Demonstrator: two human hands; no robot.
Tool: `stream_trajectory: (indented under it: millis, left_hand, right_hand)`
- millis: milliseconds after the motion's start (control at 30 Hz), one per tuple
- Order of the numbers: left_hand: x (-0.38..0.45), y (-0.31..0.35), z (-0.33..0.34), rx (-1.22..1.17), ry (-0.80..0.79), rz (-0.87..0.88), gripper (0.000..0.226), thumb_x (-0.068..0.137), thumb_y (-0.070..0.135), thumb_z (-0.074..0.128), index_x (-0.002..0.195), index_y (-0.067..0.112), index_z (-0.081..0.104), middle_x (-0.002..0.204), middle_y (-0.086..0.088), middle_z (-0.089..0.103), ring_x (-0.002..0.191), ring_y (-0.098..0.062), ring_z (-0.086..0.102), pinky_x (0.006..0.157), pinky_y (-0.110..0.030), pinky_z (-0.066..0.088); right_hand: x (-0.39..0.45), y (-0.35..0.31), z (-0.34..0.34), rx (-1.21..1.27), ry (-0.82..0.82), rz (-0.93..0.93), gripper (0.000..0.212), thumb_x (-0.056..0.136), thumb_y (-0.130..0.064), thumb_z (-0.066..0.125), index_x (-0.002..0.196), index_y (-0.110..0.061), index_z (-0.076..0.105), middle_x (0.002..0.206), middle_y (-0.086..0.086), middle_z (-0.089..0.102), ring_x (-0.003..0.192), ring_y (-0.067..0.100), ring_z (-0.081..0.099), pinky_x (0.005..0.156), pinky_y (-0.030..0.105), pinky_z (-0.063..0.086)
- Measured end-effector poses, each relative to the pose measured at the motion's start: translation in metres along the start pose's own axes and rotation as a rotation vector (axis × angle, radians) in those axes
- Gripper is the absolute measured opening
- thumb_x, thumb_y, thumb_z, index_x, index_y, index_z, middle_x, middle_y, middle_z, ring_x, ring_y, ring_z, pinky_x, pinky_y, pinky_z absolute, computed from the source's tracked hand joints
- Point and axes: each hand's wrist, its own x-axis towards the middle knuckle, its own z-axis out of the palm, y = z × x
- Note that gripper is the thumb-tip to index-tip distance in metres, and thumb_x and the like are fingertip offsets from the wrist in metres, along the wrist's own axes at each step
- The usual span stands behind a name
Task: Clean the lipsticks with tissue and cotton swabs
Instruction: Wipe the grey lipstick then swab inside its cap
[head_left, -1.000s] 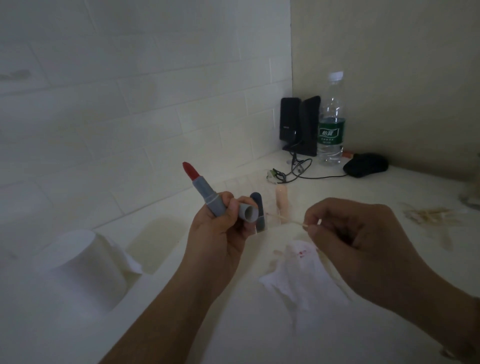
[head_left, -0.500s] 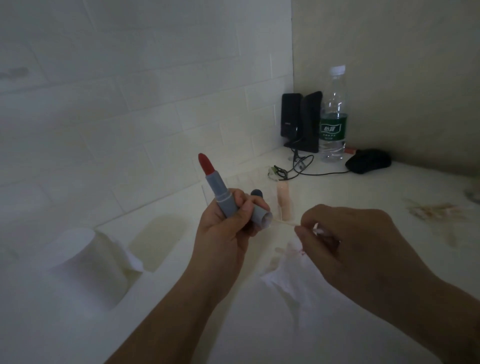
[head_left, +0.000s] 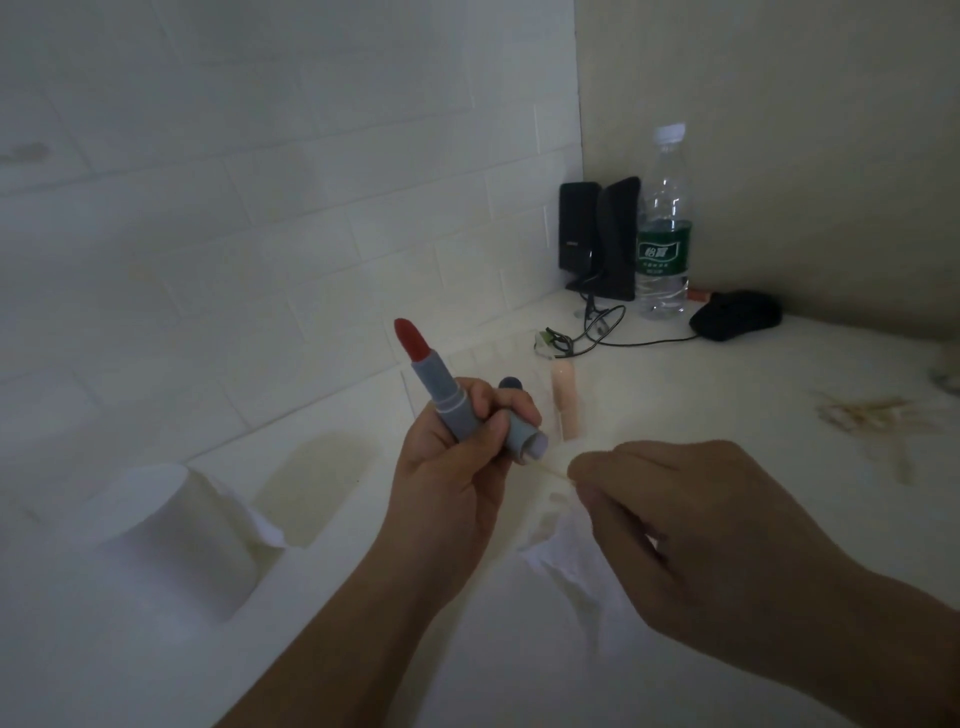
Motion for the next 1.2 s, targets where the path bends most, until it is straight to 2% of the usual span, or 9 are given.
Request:
stream_trajectory:
  millis: [133,300,400,500,600,733,833,1000,1200]
  left_hand:
    - [0.0,0.006,0.002,-0.187,-0.013,-0.047,0.013,0.079,-0.001,0.046,0.08,0.011,0.048,0.082,-0.014,0.059,0.073,-0.023,0.058,0.071,-0.03,0.052]
    - [0.002,0.004,0.001,-0.409,0.11,-0.168,0.023,0.091,-0.003,0.037,0.081,0.011,0.053,0.088,-0.015,0.054,0.079,-0.024,0.056,0.068,-0.031,0.057]
    - [0.002,0.001,0.002,-0.448,0.13,-0.194,0.02,0.091,-0.003,0.038,0.083,0.009,0.052,0.092,-0.015,0.052,0.079,-0.023,0.058,0.067,-0.031,0.057]
    - [0.002,-0.001,0.005,-0.417,0.136,-0.19,0.019,0.091,-0.004,0.037,0.083,0.008,0.051,0.091,-0.014,0.051,0.077,-0.022,0.059,0.066,-0.031,0.057]
    - [-0.001,-0.001,0.012,-0.347,0.134,-0.187,0.015,0.085,-0.003,0.041,0.08,0.008,0.05,0.081,-0.01,0.055,0.072,-0.019,0.061,0.069,-0.029,0.058]
    - [-0.004,-0.001,0.017,-0.305,0.129,-0.203,0.01,0.081,-0.001,0.045,0.083,0.008,0.049,0.074,-0.006,0.059,0.067,-0.016,0.062,0.065,-0.028,0.056]
    - [-0.007,-0.001,0.021,-0.168,0.119,-0.211,0.007,0.081,0.003,0.048,0.084,0.009,0.05,0.068,-0.004,0.062,0.063,-0.015,0.061,0.062,-0.027,0.05]
    - [-0.009,-0.002,0.025,-0.066,0.174,-0.211,0.018,0.092,0.0,0.045,0.081,0.008,0.056,0.067,-0.004,0.062,0.062,-0.014,0.06,0.056,-0.023,0.052]
    - [-0.01,-0.005,0.024,0.024,0.177,-0.21,0.012,0.071,0.011,0.056,0.083,0.01,0.056,0.067,0.0,0.063,0.067,-0.015,0.059,0.062,-0.025,0.051]
  right_hand:
    - [0.003,0.0,-0.014,0.227,0.127,0.12,0.024,0.088,-0.024,0.048,0.073,-0.017,0.066,0.051,-0.009,0.05,0.046,0.007,0.044,0.05,0.002,0.032]
    - [0.006,0.004,-0.016,0.113,0.277,0.087,0.024,0.083,-0.021,0.05,0.077,-0.009,0.071,0.058,-0.012,0.037,0.045,0.005,0.038,0.054,0.013,0.04]
    - [0.006,0.002,-0.017,0.035,0.285,0.041,0.017,0.084,-0.013,0.056,0.082,-0.006,0.072,0.067,-0.011,0.036,0.053,0.005,0.034,0.062,0.002,0.033]
    - [0.006,0.0,-0.015,-0.096,0.233,-0.008,0.012,0.08,-0.003,0.06,0.081,-0.003,0.072,0.065,0.001,0.049,0.05,0.011,0.036,0.056,0.011,0.036]
    - [0.008,0.001,-0.006,-0.169,0.124,-0.02,0.025,0.083,-0.005,0.044,0.086,-0.001,0.069,0.07,0.005,0.046,0.06,0.011,0.028,0.043,0.026,0.038]
    - [0.008,0.006,0.0,-0.195,0.084,-0.055,0.031,0.08,-0.007,0.04,0.09,-0.002,0.069,0.068,0.006,0.054,0.054,0.015,0.04,0.046,0.025,0.039]
    - [0.009,0.008,-0.004,-0.245,0.092,-0.056,0.027,0.08,-0.009,0.04,0.078,-0.007,0.067,0.059,0.004,0.052,0.052,0.012,0.028,0.051,0.02,0.025]
    - [0.007,0.003,-0.001,-0.353,0.09,-0.099,0.02,0.081,-0.011,0.041,0.085,-0.008,0.06,0.06,0.004,0.053,0.048,0.017,0.045,0.051,0.022,0.023]
    - [0.007,0.007,0.005,-0.325,0.112,-0.087,0.02,0.079,-0.016,0.044,0.086,-0.006,0.06,0.053,0.004,0.054,0.038,0.012,0.038,0.045,0.019,0.024]
